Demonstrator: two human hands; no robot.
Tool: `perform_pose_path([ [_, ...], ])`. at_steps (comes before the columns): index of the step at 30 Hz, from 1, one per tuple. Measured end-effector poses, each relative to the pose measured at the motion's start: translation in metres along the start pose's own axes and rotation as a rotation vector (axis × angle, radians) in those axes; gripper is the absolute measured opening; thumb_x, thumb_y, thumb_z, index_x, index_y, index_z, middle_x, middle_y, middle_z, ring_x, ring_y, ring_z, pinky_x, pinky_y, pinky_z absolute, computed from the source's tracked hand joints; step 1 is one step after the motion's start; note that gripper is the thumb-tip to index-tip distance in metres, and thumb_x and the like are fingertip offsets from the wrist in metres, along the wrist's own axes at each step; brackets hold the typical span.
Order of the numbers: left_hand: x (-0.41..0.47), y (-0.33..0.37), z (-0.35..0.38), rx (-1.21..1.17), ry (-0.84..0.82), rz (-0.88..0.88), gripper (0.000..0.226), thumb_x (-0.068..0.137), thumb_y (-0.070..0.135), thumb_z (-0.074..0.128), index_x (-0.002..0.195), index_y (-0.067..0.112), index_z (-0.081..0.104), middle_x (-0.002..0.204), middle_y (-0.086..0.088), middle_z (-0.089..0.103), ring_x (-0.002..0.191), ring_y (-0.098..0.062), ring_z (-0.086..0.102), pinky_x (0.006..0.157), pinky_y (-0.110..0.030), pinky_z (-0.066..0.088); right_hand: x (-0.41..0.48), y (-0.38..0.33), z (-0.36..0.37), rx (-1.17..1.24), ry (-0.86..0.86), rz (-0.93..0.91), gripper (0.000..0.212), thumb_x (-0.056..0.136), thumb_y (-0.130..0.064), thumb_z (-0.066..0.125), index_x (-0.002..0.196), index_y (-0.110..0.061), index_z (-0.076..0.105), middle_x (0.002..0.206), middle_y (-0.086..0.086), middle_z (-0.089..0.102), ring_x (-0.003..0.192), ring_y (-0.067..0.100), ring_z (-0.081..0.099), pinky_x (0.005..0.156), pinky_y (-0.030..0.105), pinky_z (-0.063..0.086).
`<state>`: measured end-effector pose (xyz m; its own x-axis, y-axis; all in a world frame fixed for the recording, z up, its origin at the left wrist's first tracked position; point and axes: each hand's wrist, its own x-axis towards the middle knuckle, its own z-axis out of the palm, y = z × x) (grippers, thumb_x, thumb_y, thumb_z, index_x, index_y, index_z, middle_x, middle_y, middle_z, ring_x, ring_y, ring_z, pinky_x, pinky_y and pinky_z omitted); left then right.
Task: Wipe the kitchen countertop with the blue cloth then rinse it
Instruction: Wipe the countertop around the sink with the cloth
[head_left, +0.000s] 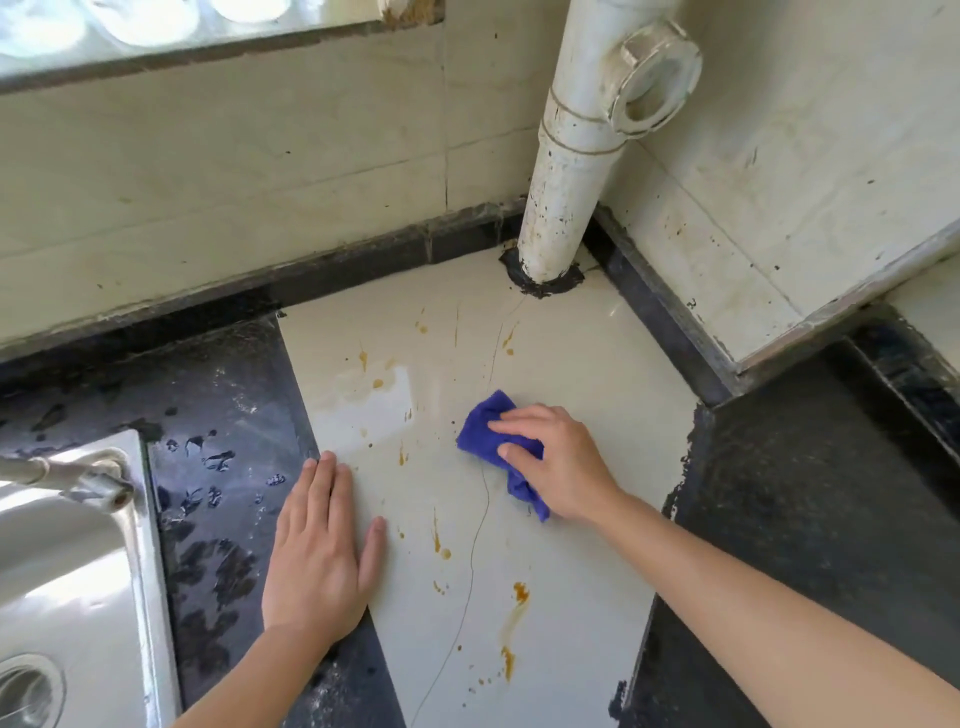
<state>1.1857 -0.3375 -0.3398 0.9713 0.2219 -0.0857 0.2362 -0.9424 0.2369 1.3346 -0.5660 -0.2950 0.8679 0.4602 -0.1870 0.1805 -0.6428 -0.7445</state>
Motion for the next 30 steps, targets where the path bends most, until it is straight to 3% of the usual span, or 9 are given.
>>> perform_pose_path([
  [2,0.001,0.0,-0.001,0.003,0.0,-0.001,0.073,0.095,0.05,0.027,0.145,-0.003,0.034,0.156,-0.018,0.027,0.146,-0.03,0.017,0.118,-0.038,0.009,0.019,0.001,-0.04,0.228,-0.112,0.084,0.025,0.089,-0.009,0.064,0.113,-0.015,0.07,0.108,-0.006,0.068,0.101,0.009,0.061,0.09,0.017,0.043],
  [4,0.001,0.0,-0.001,0.003,-0.001,0.005,0.073,0.095,0.049,0.027,0.145,-0.003,0.034,0.156,-0.018,0.028,0.146,-0.031,0.019,0.118,-0.038,0.009,0.057,0.016,-0.079,0.161,0.139,0.135,0.027,0.09,-0.01,0.062,0.116,-0.014,0.067,0.113,0.001,0.068,0.102,0.014,0.062,0.092,0.022,0.045],
  [6,0.001,0.0,-0.001,0.002,0.005,0.01,0.072,0.096,0.049,0.027,0.144,-0.004,0.035,0.155,-0.019,0.028,0.146,-0.031,0.02,0.118,-0.038,0.01,0.1,0.033,-0.105,-0.217,0.368,0.118,0.032,0.092,-0.013,0.055,0.122,-0.015,0.063,0.125,0.005,0.062,0.114,0.022,0.054,0.097,0.03,0.04],
  [7,0.001,0.0,-0.001,0.0,0.005,0.013,0.072,0.096,0.049,0.027,0.144,-0.004,0.035,0.155,-0.019,0.029,0.145,-0.032,0.021,0.118,-0.038,0.01,0.116,0.042,-0.109,-0.46,0.373,0.093,0.035,0.092,-0.014,0.052,0.126,-0.015,0.06,0.134,0.007,0.056,0.124,0.027,0.046,0.101,0.036,0.036],
  [10,0.002,-0.001,-0.002,-0.005,0.005,0.014,0.071,0.097,0.05,0.026,0.144,-0.003,0.036,0.154,-0.018,0.03,0.145,-0.031,0.021,0.119,-0.035,0.008,0.14,0.066,-0.103,-1.15,0.189,0.064,0.05,0.091,-0.015,0.043,0.141,-0.013,0.04,0.153,0.01,0.031,0.143,0.03,0.015,0.11,0.049,0.015],
  [14,0.002,-0.001,-0.002,-0.008,0.016,0.018,0.07,0.096,0.049,0.029,0.144,-0.003,0.036,0.154,-0.018,0.03,0.145,-0.031,0.021,0.12,-0.034,0.007,0.126,0.075,-0.107,-1.459,0.105,0.047,0.058,0.092,-0.018,0.026,0.149,-0.012,0.02,0.159,0.007,0.015,0.147,0.026,0.001,0.114,0.051,0.006],
  [22,0.0,-0.001,-0.001,-0.042,0.034,0.006,0.075,0.094,0.054,0.026,0.146,0.0,0.034,0.156,-0.016,0.028,0.147,-0.029,0.017,0.118,-0.044,0.017,0.013,0.099,-0.116,-1.493,-0.002,0.078,0.063,0.094,-0.019,0.03,0.152,-0.009,0.007,0.161,0.009,0.002,0.147,0.029,-0.009,0.117,0.05,0.003],
  [26,0.0,-0.001,0.0,-0.037,0.04,0.009,0.076,0.093,0.055,0.025,0.145,0.0,0.034,0.156,-0.017,0.028,0.146,-0.03,0.018,0.118,-0.046,0.018,-0.032,0.107,-0.118,-1.409,0.029,0.117,0.065,0.089,-0.016,0.048,0.149,-0.012,0.026,0.159,0.006,0.017,0.148,0.027,0.003,0.107,0.045,0.021],
  [30,-0.002,0.0,0.001,-0.031,0.049,0.008,0.076,0.093,0.053,0.024,0.144,-0.002,0.034,0.154,-0.02,0.029,0.146,-0.033,0.019,0.118,-0.047,0.019,-0.073,0.109,-0.122,-1.176,0.039,0.107,0.06,0.07,0.004,0.069,0.128,-0.007,0.058,0.143,0.008,0.05,0.134,0.031,0.037,0.083,0.044,0.04],
])
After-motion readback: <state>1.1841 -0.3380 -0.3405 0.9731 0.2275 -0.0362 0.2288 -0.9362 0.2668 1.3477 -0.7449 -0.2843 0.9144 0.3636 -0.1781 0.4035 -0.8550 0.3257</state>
